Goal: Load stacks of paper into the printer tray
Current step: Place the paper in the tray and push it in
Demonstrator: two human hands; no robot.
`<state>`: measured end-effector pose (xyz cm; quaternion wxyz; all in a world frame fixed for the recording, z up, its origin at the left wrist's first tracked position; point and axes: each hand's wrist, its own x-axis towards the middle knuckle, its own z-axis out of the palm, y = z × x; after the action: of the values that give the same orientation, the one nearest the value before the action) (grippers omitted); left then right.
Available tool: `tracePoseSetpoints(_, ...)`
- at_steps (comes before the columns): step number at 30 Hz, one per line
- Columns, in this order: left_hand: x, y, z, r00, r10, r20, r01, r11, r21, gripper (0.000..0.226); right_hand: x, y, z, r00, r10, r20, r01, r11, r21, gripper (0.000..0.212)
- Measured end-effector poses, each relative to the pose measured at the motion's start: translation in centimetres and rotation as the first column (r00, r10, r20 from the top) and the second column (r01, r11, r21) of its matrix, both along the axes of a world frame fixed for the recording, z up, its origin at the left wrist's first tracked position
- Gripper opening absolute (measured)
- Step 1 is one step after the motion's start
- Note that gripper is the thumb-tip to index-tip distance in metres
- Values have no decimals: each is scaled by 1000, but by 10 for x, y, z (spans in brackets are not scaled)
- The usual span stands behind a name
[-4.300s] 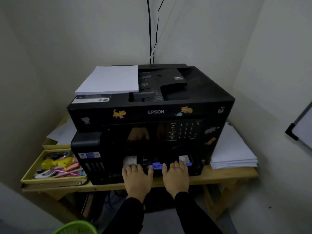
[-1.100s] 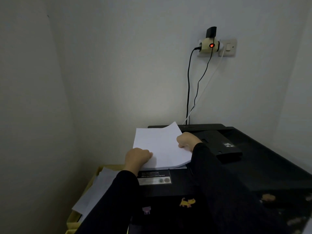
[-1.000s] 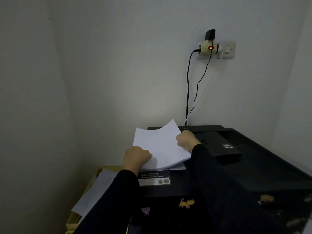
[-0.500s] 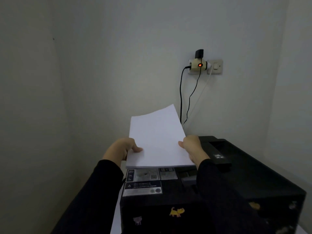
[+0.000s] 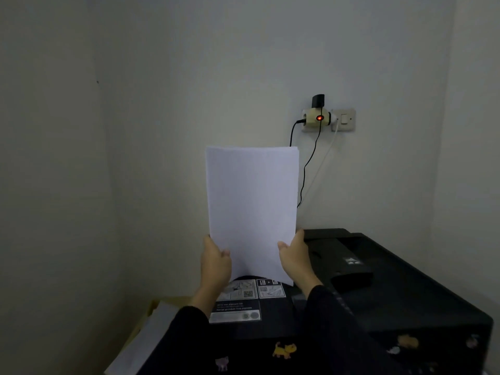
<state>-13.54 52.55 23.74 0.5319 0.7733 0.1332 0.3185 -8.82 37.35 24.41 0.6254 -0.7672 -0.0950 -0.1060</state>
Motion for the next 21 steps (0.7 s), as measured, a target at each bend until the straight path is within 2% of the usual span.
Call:
tracePoseSetpoints(8, -3, 2, -11, 999, 19, 45, -17, 998, -62, 16, 3, 7, -7, 1000, -22, -8, 22, 1000, 20, 44)
tracePoseSetpoints(11, -4, 2, -9, 996, 16, 86, 2, 979, -204, 33, 2, 6, -9, 999, -32, -2, 32, 999, 44, 41)
tracePoseSetpoints(13, -5, 1, -9, 995, 0, 101, 24, 973, -232, 43, 0, 5, -10, 999, -34, -11, 34, 997, 62, 40)
tracePoseSetpoints(17, -4, -3, -12, 998, 16, 67, -4, 985, -174, 33, 0, 7, -12, 1000, -26, -17, 27, 995, 94, 40)
tracePoseSetpoints(21, -7, -6, -3, 995, 96, 17, -92, 986, -138, 28, 0, 7, -10, 994, -110, 11, 109, 991, 74, 37)
